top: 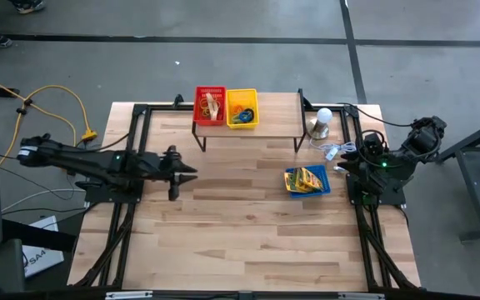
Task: Pick & Place Office Desk Supplies
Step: Put the blue bin on the shelf
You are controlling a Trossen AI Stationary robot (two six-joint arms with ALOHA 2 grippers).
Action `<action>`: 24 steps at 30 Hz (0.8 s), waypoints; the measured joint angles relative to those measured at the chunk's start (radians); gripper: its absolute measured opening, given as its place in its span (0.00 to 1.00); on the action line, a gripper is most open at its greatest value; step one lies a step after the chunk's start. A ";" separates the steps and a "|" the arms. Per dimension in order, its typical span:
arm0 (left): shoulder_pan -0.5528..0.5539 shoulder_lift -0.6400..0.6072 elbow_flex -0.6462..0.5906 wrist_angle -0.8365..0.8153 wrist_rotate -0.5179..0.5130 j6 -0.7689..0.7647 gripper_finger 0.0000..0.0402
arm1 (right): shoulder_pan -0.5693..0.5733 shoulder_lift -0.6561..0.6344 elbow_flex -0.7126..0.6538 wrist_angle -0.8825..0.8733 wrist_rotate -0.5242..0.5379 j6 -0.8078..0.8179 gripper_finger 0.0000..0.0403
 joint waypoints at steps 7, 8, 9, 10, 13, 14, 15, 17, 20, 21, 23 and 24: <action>0.000 -0.181 -0.247 0.292 -0.009 0.001 0.24 | 0.000 0.000 0.000 0.000 0.000 0.000 0.57; 0.000 -0.204 -0.275 0.321 -0.009 0.001 0.24 | 0.000 0.000 0.000 0.000 0.000 0.000 0.57; 0.000 -0.224 -0.297 0.340 -0.009 0.001 0.24 | 0.000 0.000 0.000 0.000 0.000 0.000 0.57; 0.000 -0.243 -0.313 0.348 -0.011 0.001 0.24 | 0.000 0.000 0.000 0.000 0.000 0.000 0.57; 0.000 -0.292 -0.343 0.351 -0.016 0.006 0.24 | 0.000 0.000 0.000 0.000 0.000 0.000 0.57; 0.000 -0.305 -0.351 0.356 -0.016 0.011 0.24 | 0.000 0.000 0.000 0.000 0.000 0.000 0.57; 0.000 -0.319 -0.359 0.357 -0.016 0.018 0.24 | 0.000 0.000 0.000 0.000 0.000 0.000 0.57; 0.000 -0.349 -0.379 0.355 -0.021 0.017 0.24 | 0.000 0.000 0.000 0.000 0.000 0.000 0.57; 0.000 -0.387 -0.406 0.353 -0.039 -0.003 0.24 | 0.000 0.000 0.000 0.000 0.000 0.000 0.57; 0.000 -0.396 -0.412 0.353 -0.040 -0.003 0.24 | 0.000 0.000 0.000 0.000 0.000 0.000 0.57; 0.000 -0.410 -0.419 0.353 -0.040 -0.002 0.24 | 0.000 0.000 0.000 0.000 0.000 0.000 0.57; 0.000 -0.416 -0.422 0.353 -0.039 0.002 0.24 | 0.000 0.000 0.000 0.000 0.000 0.000 0.57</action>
